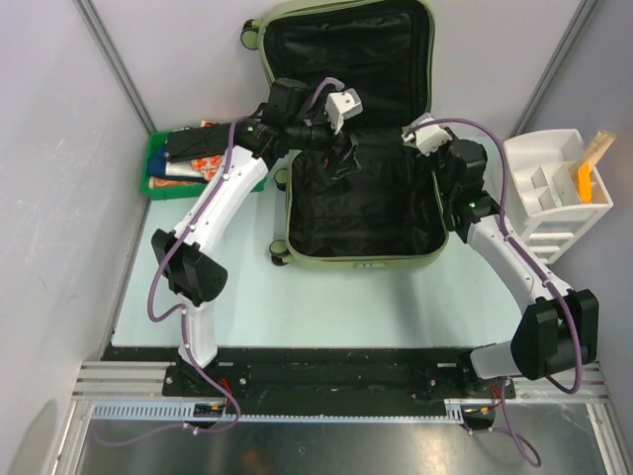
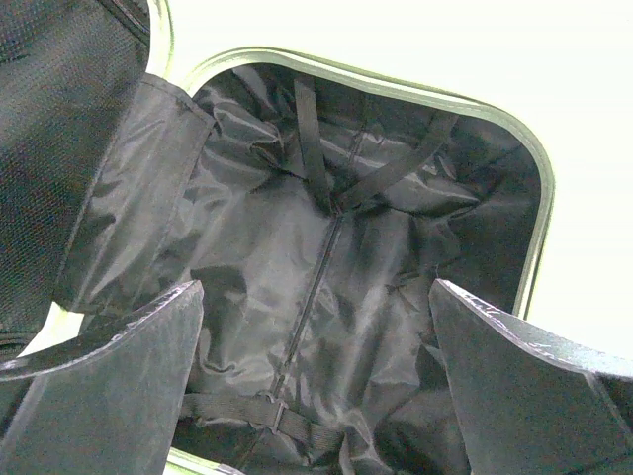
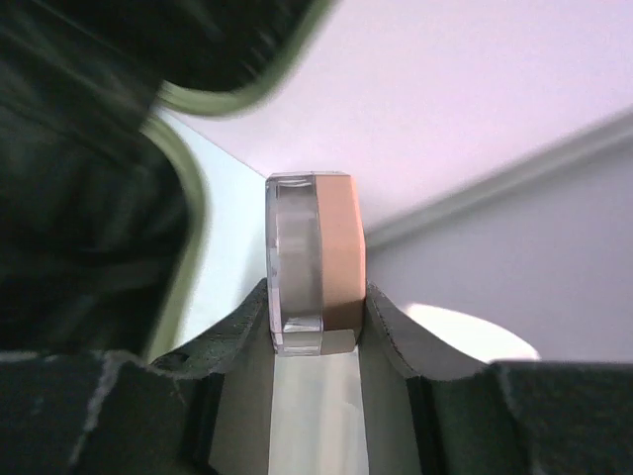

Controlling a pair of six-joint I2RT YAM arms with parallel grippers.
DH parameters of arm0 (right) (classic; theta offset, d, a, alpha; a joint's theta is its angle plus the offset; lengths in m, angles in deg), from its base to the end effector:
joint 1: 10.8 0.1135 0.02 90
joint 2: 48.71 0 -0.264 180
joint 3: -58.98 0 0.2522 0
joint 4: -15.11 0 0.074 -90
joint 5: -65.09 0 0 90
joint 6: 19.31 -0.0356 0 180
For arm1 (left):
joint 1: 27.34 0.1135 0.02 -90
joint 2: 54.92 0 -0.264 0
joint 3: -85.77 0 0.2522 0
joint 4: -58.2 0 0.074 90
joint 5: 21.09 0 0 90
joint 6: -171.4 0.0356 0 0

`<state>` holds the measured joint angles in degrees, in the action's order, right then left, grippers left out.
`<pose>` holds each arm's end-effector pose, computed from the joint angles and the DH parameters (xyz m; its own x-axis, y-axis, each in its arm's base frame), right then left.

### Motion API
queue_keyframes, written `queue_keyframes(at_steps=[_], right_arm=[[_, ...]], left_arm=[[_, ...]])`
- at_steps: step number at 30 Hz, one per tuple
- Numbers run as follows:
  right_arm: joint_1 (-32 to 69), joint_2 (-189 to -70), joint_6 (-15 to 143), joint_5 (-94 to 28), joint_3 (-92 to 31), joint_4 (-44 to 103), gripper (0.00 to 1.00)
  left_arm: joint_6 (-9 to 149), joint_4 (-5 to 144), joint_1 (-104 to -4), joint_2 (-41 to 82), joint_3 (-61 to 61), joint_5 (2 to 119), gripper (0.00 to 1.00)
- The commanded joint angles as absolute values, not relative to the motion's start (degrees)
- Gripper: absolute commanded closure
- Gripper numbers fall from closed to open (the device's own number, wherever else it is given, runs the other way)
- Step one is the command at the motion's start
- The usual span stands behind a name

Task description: Open, take out, and arrange the luggage

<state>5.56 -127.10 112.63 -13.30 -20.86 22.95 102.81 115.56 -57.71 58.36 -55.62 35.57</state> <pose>0.3160 0.0853 0.3664 -0.0233 -0.6891 -0.7243 -0.1339 0.7201 -0.6809 0.3674 -0.2380 0.4241 -0.0873 0.4046 -0.9103 0.9323 0.3552 0.0685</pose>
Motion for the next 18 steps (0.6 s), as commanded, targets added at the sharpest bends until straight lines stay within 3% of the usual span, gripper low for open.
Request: queue_keyframes(at_steps=[1,6,18], right_arm=[[1.8,-131.0,125.6,4.3,-23.4,14.0,1.0],[-2.1,-137.2,132.9,13.2,-23.4,-2.7,1.0],[-12.4,-140.7,132.9,14.7,-26.1,-4.1,1.0]], left_arm=[[100.2,114.8,-57.9,57.5,-56.4,34.3,0.0],[100.4,114.8,-57.9,57.0,-54.9,34.4,0.0],[101.0,114.8,-57.9,57.2,-54.4,34.5,0.0]])
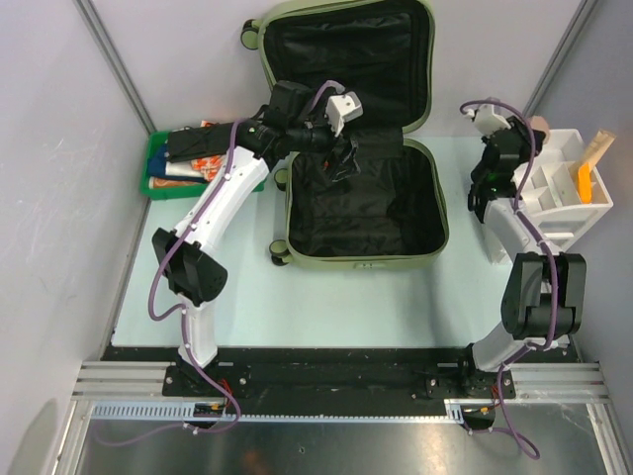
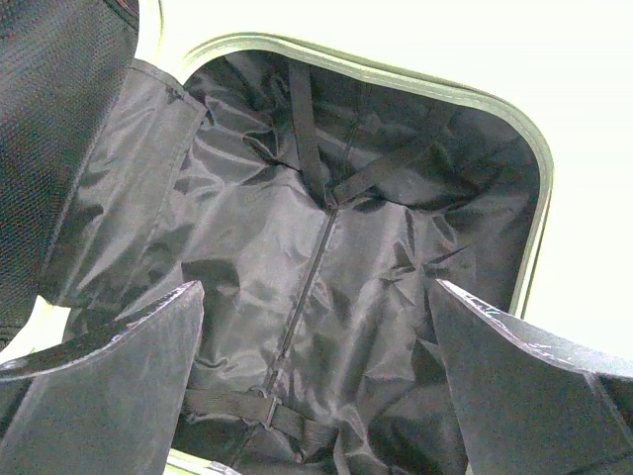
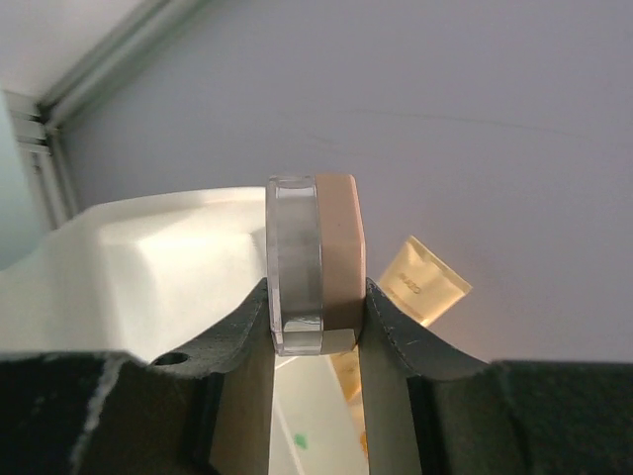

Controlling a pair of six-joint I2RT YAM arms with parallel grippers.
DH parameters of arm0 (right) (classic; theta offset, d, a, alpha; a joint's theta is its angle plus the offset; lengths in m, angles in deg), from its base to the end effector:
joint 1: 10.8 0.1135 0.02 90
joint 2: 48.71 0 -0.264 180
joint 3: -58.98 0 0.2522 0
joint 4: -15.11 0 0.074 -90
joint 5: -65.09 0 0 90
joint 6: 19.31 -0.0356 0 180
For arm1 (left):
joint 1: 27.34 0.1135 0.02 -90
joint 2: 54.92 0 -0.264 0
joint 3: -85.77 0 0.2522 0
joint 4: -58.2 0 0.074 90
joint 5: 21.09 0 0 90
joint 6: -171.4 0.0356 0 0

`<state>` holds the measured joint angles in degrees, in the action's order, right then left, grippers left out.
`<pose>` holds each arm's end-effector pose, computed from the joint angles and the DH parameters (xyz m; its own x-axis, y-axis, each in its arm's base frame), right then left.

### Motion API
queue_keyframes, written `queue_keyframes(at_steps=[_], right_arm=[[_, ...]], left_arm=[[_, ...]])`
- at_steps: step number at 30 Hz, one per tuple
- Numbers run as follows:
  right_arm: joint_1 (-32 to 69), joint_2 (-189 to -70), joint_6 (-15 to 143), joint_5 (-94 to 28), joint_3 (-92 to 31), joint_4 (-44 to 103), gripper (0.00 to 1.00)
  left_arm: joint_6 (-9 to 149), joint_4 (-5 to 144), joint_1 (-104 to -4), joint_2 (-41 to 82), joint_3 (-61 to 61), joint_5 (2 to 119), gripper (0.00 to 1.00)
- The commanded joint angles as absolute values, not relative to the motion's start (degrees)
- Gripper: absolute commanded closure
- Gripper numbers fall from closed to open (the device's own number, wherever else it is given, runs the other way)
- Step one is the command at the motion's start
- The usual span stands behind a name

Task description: Open, take out, and arrange the luggage

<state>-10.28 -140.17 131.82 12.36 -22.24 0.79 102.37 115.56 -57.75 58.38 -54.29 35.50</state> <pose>0.3772 -0.0181 0.3399 -0.4883 -0.7013 -0.5193 0.3504 0.3874 -0.8527 0.3686 -0.2391 0.4167 -0.1124 0.4124 -0.9040 0.9333 0.3560 0.0463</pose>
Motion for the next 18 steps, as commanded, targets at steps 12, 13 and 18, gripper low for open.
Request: queue_keyframes(at_steps=[12,13,18], right_arm=[[-15.5,-143.4,131.5,13.8,-26.5,1.4,1.0],[-15.6,-144.2,131.5,13.9,-26.6,1.7,1.0],[-15.6,-145.5,129.6,14.0,-28.1,5.7,0.79]], left_arm=[[102.6,114.9,-57.9,57.2,-54.5,34.7,0.0],[102.5,114.9,-57.8,57.2,-54.5,34.6,0.0],[102.8,114.9,-57.6,57.1,-54.1,34.5,0.0]])
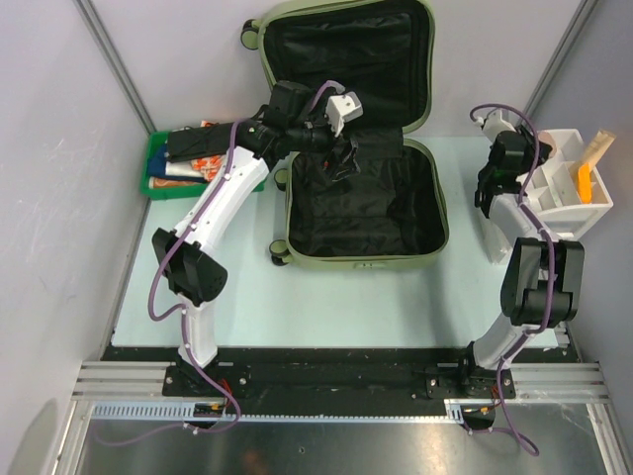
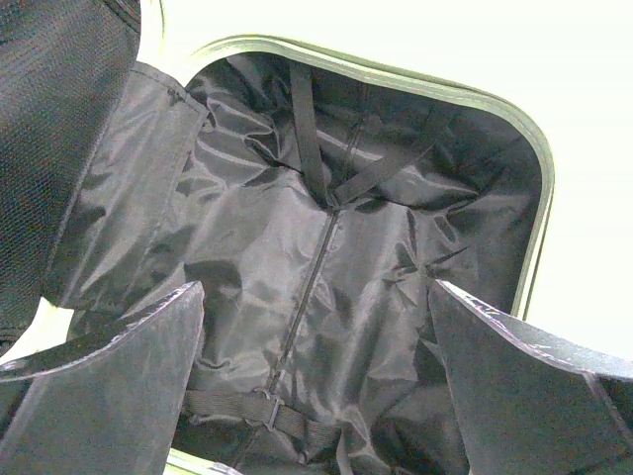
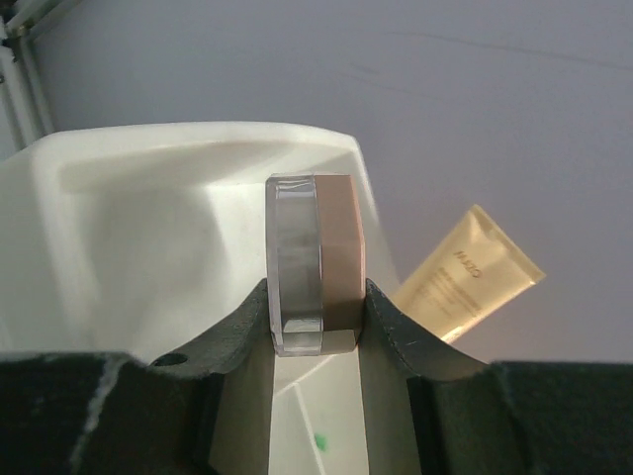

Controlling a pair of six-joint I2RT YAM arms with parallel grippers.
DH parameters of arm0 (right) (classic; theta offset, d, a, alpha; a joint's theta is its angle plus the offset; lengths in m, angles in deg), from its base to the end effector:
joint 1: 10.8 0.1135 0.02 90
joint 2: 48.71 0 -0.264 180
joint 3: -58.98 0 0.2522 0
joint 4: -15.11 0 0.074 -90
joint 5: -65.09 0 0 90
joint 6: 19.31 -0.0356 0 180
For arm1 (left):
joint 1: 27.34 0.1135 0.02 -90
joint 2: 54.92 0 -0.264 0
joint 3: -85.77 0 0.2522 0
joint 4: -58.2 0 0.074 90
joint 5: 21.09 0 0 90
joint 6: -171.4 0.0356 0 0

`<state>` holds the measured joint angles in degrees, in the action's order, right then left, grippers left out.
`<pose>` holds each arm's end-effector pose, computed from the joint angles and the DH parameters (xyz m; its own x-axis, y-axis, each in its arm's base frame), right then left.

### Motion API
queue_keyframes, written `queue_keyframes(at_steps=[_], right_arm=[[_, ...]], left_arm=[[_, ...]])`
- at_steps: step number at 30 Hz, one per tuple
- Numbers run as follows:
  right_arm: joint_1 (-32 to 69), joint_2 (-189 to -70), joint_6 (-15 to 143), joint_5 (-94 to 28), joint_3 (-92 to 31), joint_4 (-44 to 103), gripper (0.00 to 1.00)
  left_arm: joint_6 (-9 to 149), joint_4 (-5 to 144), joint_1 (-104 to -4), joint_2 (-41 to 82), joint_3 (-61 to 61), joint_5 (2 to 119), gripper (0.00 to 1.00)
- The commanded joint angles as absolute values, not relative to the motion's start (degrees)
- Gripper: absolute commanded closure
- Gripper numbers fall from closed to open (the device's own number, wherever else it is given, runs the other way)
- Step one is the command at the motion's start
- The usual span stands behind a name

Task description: Open, take out, and arrange the luggage

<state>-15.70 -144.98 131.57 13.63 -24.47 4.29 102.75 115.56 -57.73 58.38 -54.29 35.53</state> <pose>0.3932 -0.0560 0.3164 -0.6173 -0.6329 -0.4673 0.3041 0.3560 -0.8837 0.3687 -0.2389 0.4167 -0.1065 0.4149 -0.9036 0.9338 0.3540 0.0525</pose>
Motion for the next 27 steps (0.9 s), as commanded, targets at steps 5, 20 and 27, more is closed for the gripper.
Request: queue_keyframes(at_steps=[5,20,27], right_arm=[[-15.3,-146.3,127.6,13.8,-29.9,9.3,0.52],[-11.0,-143.0,122.7,10.2,-30.5,17.8,0.14],[-9.0,-139.2,113.2,2.3,-34.3,26.9,0.11]], left_arm=[[103.0,114.9,-57.1,57.0,-53.9,34.5,0.0],[104.4,114.9,-56.5,57.5,-54.4,33.9,0.0],[102.5,114.9,-55.9,57.8,-54.6,35.9,0.0]])
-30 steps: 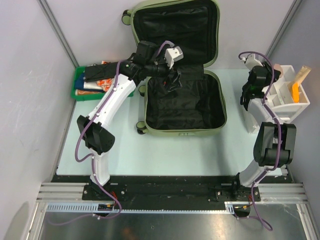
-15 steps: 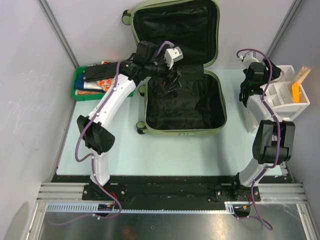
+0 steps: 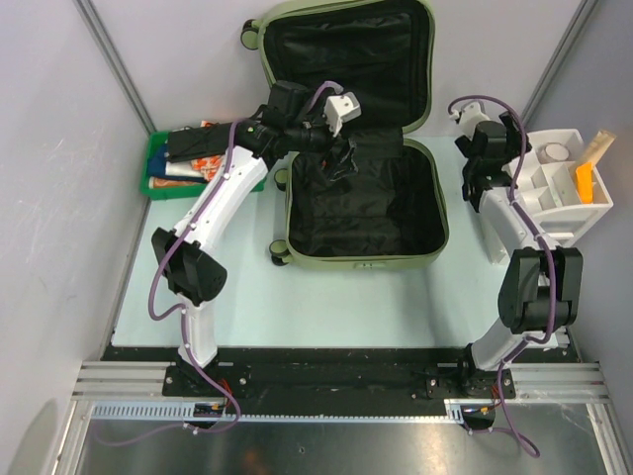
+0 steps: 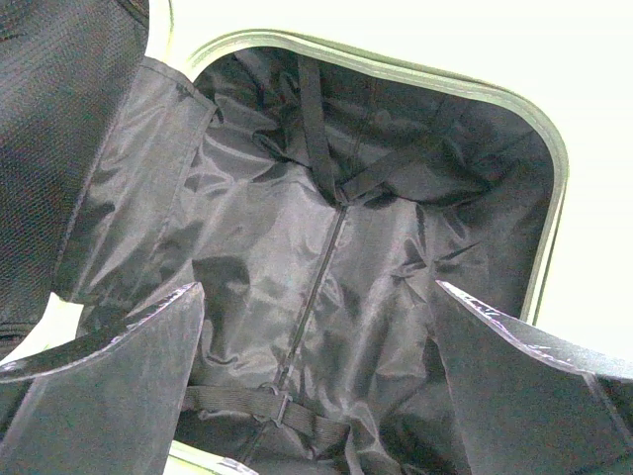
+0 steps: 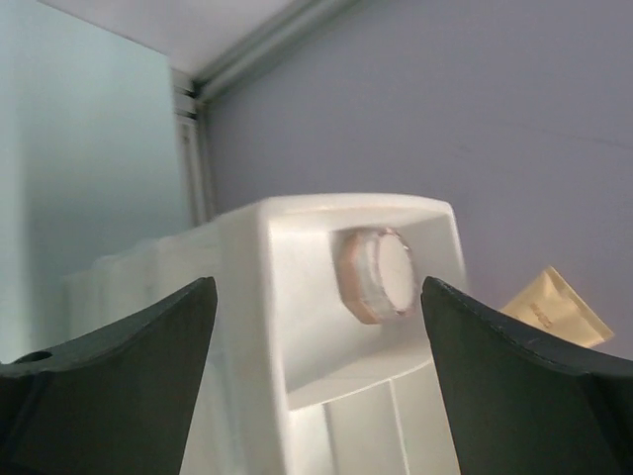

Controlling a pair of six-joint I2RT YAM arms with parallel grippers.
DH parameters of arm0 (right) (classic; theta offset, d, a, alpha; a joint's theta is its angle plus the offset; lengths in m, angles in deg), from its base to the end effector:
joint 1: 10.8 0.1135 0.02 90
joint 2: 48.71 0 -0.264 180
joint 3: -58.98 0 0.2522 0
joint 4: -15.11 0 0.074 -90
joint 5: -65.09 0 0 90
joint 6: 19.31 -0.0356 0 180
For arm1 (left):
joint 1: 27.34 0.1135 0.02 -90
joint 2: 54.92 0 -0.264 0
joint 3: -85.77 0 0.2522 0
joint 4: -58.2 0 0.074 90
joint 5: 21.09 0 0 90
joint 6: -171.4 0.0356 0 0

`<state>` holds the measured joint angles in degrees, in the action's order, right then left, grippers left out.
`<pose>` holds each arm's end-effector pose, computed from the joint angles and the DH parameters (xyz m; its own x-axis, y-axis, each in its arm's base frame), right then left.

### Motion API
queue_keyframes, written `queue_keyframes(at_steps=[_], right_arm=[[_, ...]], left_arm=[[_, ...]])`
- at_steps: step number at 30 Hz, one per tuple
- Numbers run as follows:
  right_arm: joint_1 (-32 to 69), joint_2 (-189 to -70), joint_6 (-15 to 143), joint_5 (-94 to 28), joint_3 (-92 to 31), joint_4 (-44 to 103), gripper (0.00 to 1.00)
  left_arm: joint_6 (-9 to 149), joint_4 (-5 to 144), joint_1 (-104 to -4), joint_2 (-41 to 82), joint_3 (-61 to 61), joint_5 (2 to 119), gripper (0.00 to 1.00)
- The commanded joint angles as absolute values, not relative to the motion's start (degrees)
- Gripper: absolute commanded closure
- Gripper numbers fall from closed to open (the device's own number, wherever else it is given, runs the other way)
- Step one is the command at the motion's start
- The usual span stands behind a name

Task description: Open, take out, and arrange the luggage

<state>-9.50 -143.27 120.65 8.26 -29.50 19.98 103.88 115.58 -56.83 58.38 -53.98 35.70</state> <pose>0.3940 -0.0105 0.3302 -0.5188 -0.6528 -0.5520 0.1879 0.5429 -0.8185 0.3727 -0.2332 0.4150 -0.0996 0.4238 -0.9003 0.9295 0.3625 0.0679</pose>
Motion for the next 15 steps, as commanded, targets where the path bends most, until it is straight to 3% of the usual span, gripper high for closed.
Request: queue_keyframes(at_steps=[1,7,15], right_arm=[[-9.1,-138.7,110.2,0.9,-34.9,28.0,0.1],[-9.8,-137.5,99.3,-11.7,-41.5,38.3,0.0],[-10.4,-141.5,81.6,-37.2,-48.1,51.0,0.0]], left_arm=[[101.5,114.8,-55.9,57.9,-54.6,36.4,0.0],[93.5,114.9,-52.5,59.4,-57.2,39.2,0.0],[82.0,115.5,-41.9,57.5,-53.7,41.8,0.0]])
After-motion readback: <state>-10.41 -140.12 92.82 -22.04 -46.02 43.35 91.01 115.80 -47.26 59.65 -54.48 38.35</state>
